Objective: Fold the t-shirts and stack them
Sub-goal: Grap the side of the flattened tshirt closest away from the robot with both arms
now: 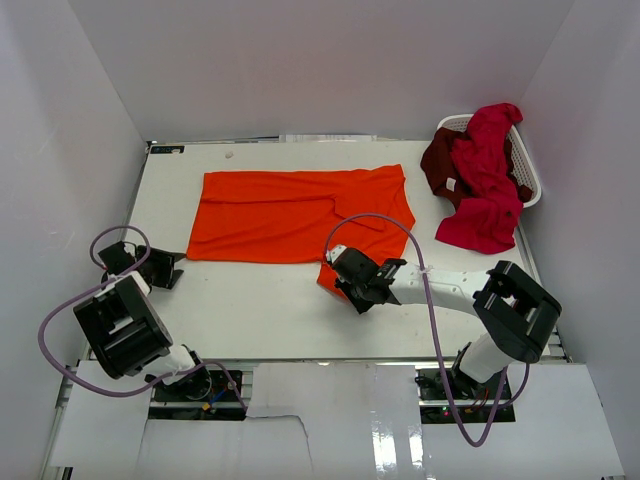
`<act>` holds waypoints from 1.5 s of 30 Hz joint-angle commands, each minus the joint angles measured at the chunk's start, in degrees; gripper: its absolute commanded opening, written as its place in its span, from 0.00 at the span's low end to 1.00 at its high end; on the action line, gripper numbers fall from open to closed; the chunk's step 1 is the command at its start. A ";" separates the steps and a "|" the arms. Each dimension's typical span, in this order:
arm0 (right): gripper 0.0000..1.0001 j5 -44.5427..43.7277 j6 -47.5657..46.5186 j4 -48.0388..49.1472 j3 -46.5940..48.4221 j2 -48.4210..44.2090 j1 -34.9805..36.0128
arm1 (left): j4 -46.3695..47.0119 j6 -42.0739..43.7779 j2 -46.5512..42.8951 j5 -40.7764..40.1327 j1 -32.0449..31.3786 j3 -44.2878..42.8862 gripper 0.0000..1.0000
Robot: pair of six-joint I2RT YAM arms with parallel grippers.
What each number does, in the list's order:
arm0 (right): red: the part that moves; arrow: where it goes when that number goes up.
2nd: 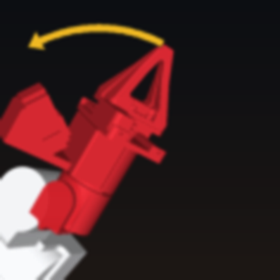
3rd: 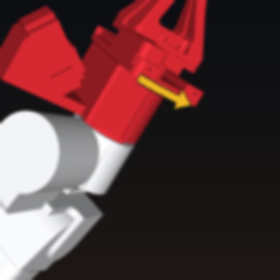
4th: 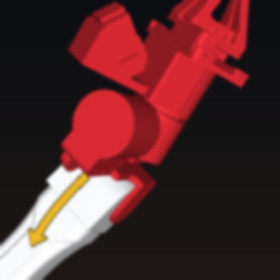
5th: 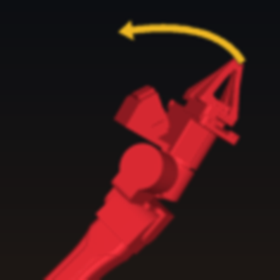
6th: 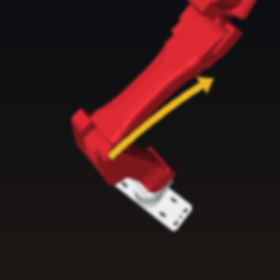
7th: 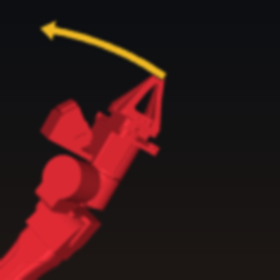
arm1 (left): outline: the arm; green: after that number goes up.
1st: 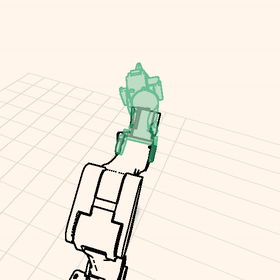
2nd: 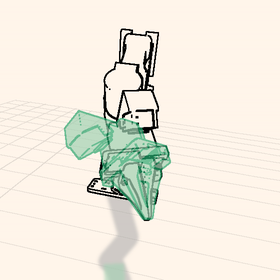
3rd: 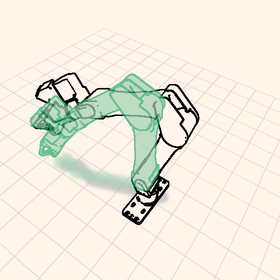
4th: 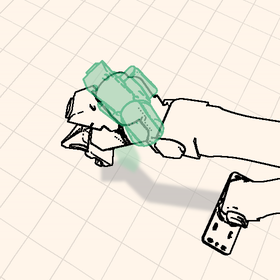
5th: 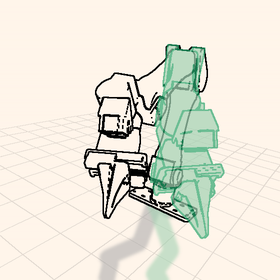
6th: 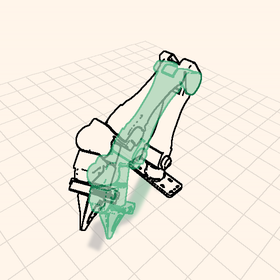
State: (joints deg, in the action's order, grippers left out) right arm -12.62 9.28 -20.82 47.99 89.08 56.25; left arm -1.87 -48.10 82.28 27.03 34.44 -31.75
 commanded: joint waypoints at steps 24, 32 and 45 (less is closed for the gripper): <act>0.27 2.78 -1.37 -2.03 0.00 -1.45 -1.76 | 5.74 -4.73 3.85 -11.29 -7.89 -3.67 0.55; 0.27 3.13 -1.46 -2.47 0.09 -1.71 -2.02 | 7.05 -5.25 5.17 -11.73 -8.42 -2.79 0.42; 0.26 3.31 -1.54 -3.61 0.35 -2.68 -2.37 | 7.05 -5.96 6.14 -12.17 -10.00 -2.62 0.30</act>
State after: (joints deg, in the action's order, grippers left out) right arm -9.89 8.34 -22.70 47.99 88.31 54.33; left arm 4.82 -53.84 88.51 15.73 24.82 -34.35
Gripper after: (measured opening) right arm 0.263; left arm 0.322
